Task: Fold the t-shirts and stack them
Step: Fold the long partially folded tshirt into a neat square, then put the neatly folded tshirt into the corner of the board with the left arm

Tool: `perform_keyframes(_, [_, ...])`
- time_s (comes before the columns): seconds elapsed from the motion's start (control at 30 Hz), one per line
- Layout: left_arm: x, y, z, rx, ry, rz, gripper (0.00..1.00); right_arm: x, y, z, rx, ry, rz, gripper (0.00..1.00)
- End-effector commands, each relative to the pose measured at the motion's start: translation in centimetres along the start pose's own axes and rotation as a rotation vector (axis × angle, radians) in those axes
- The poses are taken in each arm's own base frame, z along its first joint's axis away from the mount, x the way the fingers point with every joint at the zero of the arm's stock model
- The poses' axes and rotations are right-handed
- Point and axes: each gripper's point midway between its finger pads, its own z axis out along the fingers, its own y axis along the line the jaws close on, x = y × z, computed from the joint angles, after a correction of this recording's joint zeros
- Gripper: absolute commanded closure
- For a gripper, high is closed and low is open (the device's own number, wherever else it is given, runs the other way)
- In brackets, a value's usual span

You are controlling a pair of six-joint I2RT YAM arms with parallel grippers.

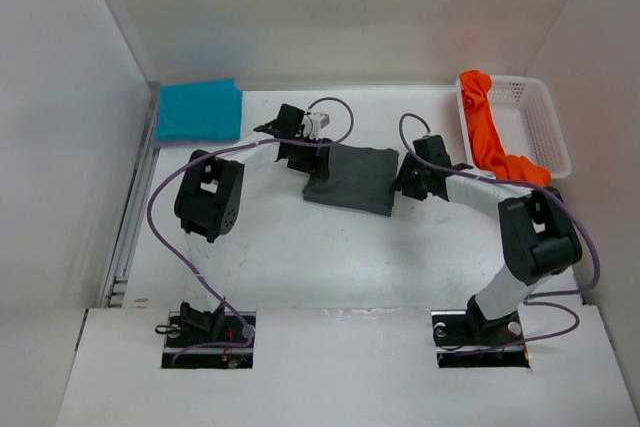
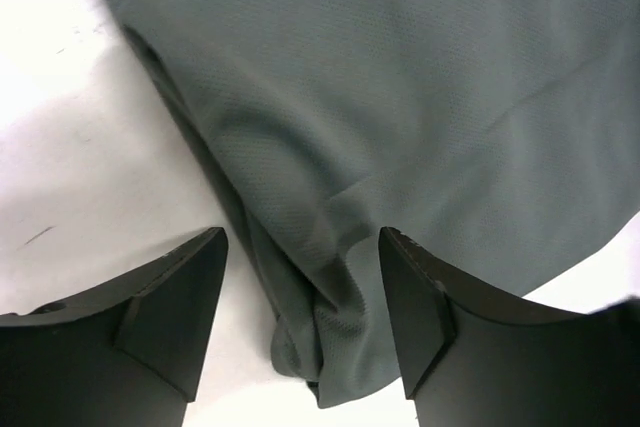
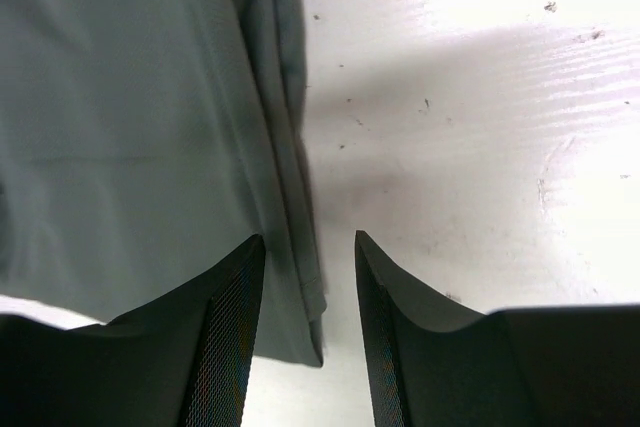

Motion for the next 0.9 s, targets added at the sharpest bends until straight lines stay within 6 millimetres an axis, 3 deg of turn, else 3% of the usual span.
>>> perform_keyframes(0.0, [4.3, -1.0, 2.2, 0.017, 0.147, -0.065, 0.41, -2.2, 2.1, -2.0, -0.075, -0.096, 0.013, 0.54])
perform_keyframes(0.1, [6.7, -2.4, 3.7, 0.076, 0.228, -0.076, 0.51, -2.9, 2.5, -3.2, -0.097, -0.128, 0.025, 0.54])
perform_keyframes(0.17, [7.5, -2.5, 4.7, 0.084, 0.257, -0.095, 0.64, -3.4, 2.8, -4.2, -0.116, -0.150, 0.034, 0.54])
perform_keyframes(0.27, [7.3, -1.5, 4.9, 0.077, 0.256, -0.145, 0.91, -3.5, 3.3, -5.7, -0.144, -0.176, 0.042, 0.54])
perform_keyframes(0.33, [6.3, -0.7, 4.2, 0.082, 0.227, -0.173, 1.00, -3.9, 3.1, -7.1, -0.160, -0.205, 0.059, 0.54])
perform_keyframes(0.5, [0.3, 0.4, -0.4, 0.062, 0.049, -0.147, 1.00, -4.7, 1.9, -10.9, -0.206, -0.296, 0.120, 0.53])
perform_keyframes(0.63, [-3.6, 2.0, -4.2, -0.048, -0.065, -0.026, 1.00, -5.3, 0.4, -13.8, -0.225, -0.369, 0.174, 0.52])
perform_keyframes(0.87, [-7.6, 10.5, -8.8, -0.377, -0.146, 0.156, 1.00, -5.2, -2.1, -17.3, -0.195, -0.425, 0.181, 0.52])
